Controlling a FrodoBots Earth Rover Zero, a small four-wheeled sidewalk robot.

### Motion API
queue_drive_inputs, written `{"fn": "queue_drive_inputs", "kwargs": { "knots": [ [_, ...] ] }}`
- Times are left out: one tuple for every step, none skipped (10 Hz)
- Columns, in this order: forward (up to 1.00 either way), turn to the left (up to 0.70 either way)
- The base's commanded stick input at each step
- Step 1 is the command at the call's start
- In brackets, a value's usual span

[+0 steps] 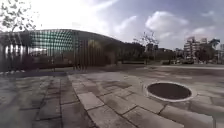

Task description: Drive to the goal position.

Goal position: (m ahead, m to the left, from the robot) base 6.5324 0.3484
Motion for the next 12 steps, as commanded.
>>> {"fn": "queue_drive_inputs", "kwargs": {
  "knots": [
    [0.85,0.08],
    [0.85,0.32],
    [0.85,0.34],
    [0.85,0.34],
    [0.85,0.21],
    [0.85,0.0],
    [0.85,0.0],
    [0.85,0.0],
    [0.85,0.0],
    [0.85,-0.32],
    [0.85,-0.34],
    [0.85,-0.34]
  ]
}}
